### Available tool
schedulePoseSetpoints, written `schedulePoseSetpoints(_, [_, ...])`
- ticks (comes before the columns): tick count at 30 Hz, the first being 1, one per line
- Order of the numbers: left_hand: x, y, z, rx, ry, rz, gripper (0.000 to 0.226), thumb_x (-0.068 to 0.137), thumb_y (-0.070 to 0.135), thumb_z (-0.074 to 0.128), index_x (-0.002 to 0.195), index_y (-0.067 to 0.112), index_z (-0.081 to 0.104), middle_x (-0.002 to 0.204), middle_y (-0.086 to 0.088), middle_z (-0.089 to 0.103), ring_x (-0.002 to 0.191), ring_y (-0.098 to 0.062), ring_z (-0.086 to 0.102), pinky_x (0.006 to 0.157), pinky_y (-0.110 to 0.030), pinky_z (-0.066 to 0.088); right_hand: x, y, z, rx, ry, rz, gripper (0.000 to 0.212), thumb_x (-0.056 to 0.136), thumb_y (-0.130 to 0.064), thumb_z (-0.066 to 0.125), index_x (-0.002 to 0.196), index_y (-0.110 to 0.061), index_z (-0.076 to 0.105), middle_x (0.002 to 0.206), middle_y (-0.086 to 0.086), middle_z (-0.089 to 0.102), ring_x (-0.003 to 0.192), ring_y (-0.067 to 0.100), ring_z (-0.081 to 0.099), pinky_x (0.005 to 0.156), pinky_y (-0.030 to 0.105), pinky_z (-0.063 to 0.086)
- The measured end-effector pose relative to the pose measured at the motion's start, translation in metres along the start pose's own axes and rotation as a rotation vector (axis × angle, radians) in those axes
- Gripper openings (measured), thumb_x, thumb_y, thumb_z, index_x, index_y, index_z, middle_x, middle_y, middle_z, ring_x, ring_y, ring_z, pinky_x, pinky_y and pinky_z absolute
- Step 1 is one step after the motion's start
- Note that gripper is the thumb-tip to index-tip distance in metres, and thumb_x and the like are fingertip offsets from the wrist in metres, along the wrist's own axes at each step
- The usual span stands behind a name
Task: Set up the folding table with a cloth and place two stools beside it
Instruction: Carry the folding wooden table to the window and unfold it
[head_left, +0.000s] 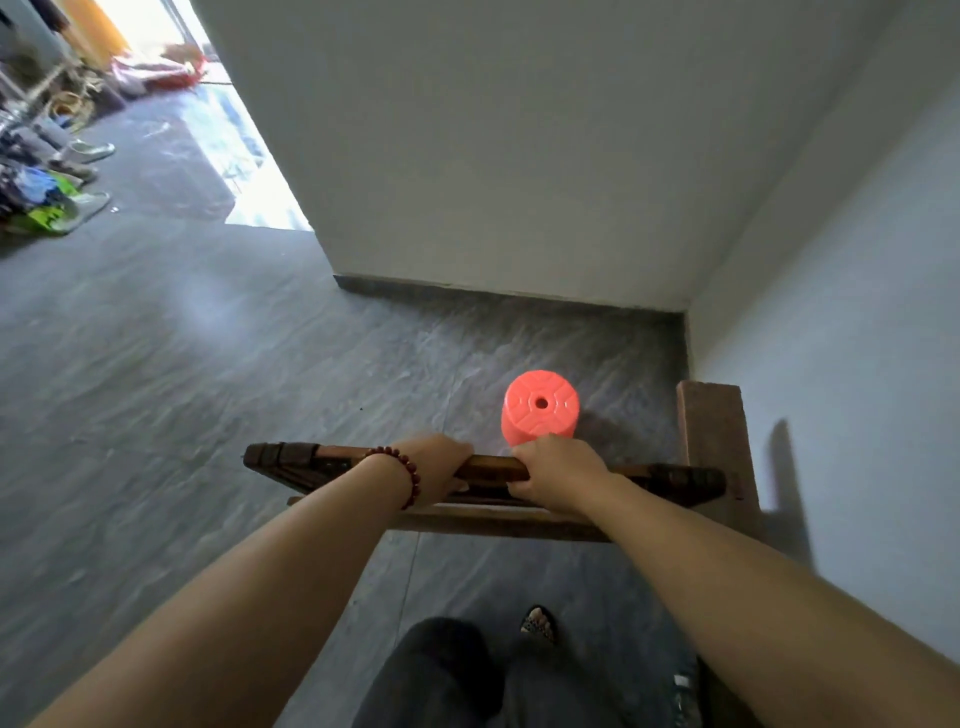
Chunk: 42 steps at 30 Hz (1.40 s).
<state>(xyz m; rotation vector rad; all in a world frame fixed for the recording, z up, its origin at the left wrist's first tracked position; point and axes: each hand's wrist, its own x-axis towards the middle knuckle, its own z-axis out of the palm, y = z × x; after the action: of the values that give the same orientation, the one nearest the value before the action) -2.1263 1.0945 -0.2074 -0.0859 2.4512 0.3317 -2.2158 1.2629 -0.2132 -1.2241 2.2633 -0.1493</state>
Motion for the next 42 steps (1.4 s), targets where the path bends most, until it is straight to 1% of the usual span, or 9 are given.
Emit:
schedulePoseSetpoints(4, [-0.012, -0.026, -0.004, -0.071, 0.042, -0.07, 0.017, 0.093, 0.036, 0.049, 0.104, 0.023, 0.05, 0.102, -0.001, 0.06, 0.08, -0.016, 0.051, 0.07, -0.03, 0.039, 0.028, -0.018, -0.018, -0.072, -0.021, -0.062, 0.028, 0.083, -0.04, 0.058, 0.103, -0.022, 0.063, 0.105, 0.009, 0.063, 0.096, 0.031, 0.06, 0.068, 0.03, 0.039])
schedulePoseSetpoints(14, [-0.016, -0.128, -0.037, -0.135, 0.082, -0.115, 0.014, 0.094, 0.036, 0.046, 0.1, 0.024, 0.05, 0.099, 0.0, 0.06, 0.081, -0.018, 0.055, 0.071, -0.03, 0.041, 0.125, -0.079, -0.058, -0.156, -0.069, -0.138, 0.015, 0.083, -0.039, 0.057, 0.089, -0.026, 0.062, 0.092, 0.004, 0.063, 0.086, 0.027, 0.061, 0.061, 0.028, 0.032])
schedulePoseSetpoints(19, [-0.023, -0.193, -0.061, -0.123, 0.109, -0.129, 0.017, 0.094, 0.033, 0.046, 0.104, 0.021, 0.05, 0.101, -0.002, 0.06, 0.085, -0.021, 0.057, 0.069, -0.029, 0.04, 0.182, -0.124, -0.08, -0.161, -0.127, -0.154, 0.015, 0.084, -0.039, 0.056, 0.075, -0.029, 0.05, 0.074, -0.005, 0.052, 0.069, 0.019, 0.052, 0.052, 0.027, 0.029])
schedulePoseSetpoints(22, [-0.029, -0.233, -0.067, -0.12, 0.112, -0.142, 0.013, 0.094, 0.03, 0.046, 0.104, 0.021, 0.05, 0.101, -0.002, 0.061, 0.083, -0.02, 0.056, 0.068, -0.029, 0.04, 0.213, -0.152, -0.085, -0.174, -0.132, -0.176, 0.017, 0.085, -0.039, 0.055, 0.075, -0.028, 0.049, 0.079, -0.002, 0.055, 0.071, 0.021, 0.054, 0.054, 0.027, 0.031])
schedulePoseSetpoints(25, [-0.036, -0.27, -0.076, -0.118, 0.118, -0.163, 0.013, 0.094, 0.029, 0.047, 0.104, 0.022, 0.049, 0.102, -0.002, 0.061, 0.087, -0.021, 0.058, 0.068, -0.03, 0.04, 0.245, -0.178, -0.091, -0.158, -0.16, -0.205, 0.017, 0.088, -0.036, 0.054, 0.073, -0.028, 0.05, 0.071, -0.005, 0.051, 0.067, 0.019, 0.054, 0.049, 0.027, 0.032])
schedulePoseSetpoints(28, [-0.04, -0.302, -0.081, -0.143, 0.151, -0.203, 0.013, 0.094, 0.032, 0.047, 0.104, 0.023, 0.048, 0.102, -0.001, 0.06, 0.083, -0.019, 0.056, 0.065, -0.029, 0.038, 0.277, -0.198, -0.098, -0.15, -0.167, -0.234, 0.012, 0.088, -0.034, 0.055, 0.077, -0.028, 0.053, 0.074, -0.004, 0.053, 0.069, 0.019, 0.054, 0.051, 0.027, 0.033])
schedulePoseSetpoints(34, [-0.037, -0.37, -0.107, -0.158, 0.213, -0.276, 0.017, 0.094, 0.033, 0.046, 0.108, 0.022, 0.05, 0.106, -0.001, 0.059, 0.094, -0.023, 0.058, 0.07, -0.032, 0.042, 0.354, -0.232, -0.118, -0.136, -0.172, -0.29, 0.013, 0.085, -0.032, 0.058, 0.075, -0.027, 0.053, 0.073, -0.004, 0.052, 0.07, 0.019, 0.053, 0.054, 0.027, 0.034])
schedulePoseSetpoints(38, [-0.029, -0.428, -0.127, -0.2, 0.209, -0.328, 0.011, 0.094, 0.028, 0.046, 0.103, 0.023, 0.049, 0.106, -0.001, 0.06, 0.095, -0.024, 0.057, 0.07, -0.032, 0.04, 0.42, -0.259, -0.134, -0.165, -0.2, -0.342, 0.015, 0.084, -0.037, 0.058, 0.074, -0.026, 0.052, 0.081, 0.001, 0.058, 0.075, 0.022, 0.055, 0.06, 0.028, 0.035])
schedulePoseSetpoints(42, [-0.022, -0.481, -0.145, -0.254, 0.171, -0.371, 0.012, 0.094, 0.03, 0.047, 0.102, 0.022, 0.05, 0.107, -0.002, 0.06, 0.095, -0.025, 0.057, 0.073, -0.034, 0.043, 0.477, -0.283, -0.149, -0.156, -0.244, -0.352, 0.015, 0.085, -0.037, 0.057, 0.074, -0.027, 0.053, 0.081, 0.0, 0.058, 0.073, 0.02, 0.054, 0.056, 0.027, 0.034])
